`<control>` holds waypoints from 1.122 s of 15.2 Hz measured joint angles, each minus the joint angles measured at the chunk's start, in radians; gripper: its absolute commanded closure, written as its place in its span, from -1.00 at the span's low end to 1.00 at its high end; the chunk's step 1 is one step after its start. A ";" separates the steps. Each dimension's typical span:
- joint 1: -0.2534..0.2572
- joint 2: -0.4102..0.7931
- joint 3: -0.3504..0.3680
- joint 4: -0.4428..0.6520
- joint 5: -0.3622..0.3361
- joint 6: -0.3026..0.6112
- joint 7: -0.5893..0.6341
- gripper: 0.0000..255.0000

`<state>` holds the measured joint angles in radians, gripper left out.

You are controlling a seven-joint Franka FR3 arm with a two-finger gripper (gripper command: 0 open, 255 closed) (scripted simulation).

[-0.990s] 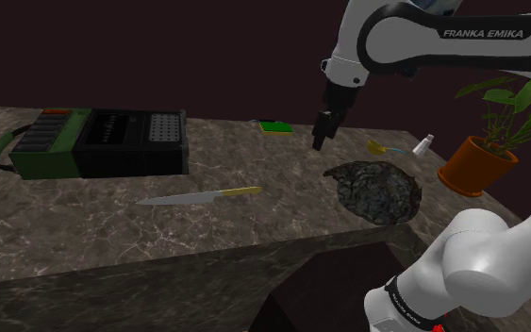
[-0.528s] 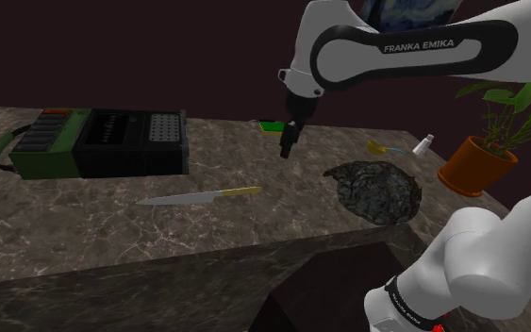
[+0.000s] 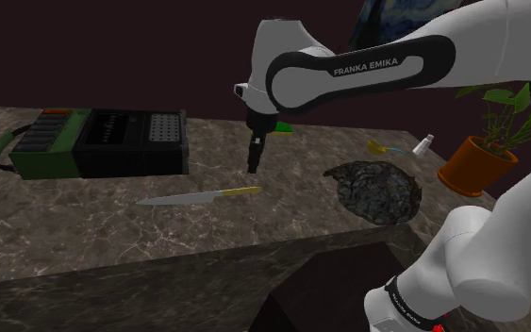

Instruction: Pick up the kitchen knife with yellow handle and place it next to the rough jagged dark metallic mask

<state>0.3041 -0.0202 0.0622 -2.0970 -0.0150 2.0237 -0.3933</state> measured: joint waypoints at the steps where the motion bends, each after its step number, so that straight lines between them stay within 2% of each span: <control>1: 0.009 0.016 0.009 0.007 -0.001 0.011 -0.017 -1.00; 9: 0.082 0.216 0.083 0.138 -0.031 0.104 -0.143 -1.00; 17: 0.099 0.297 0.096 0.136 -0.051 0.191 -0.168 -1.00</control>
<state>0.4027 0.2763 0.1579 -1.9615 -0.0657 2.2143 -0.5613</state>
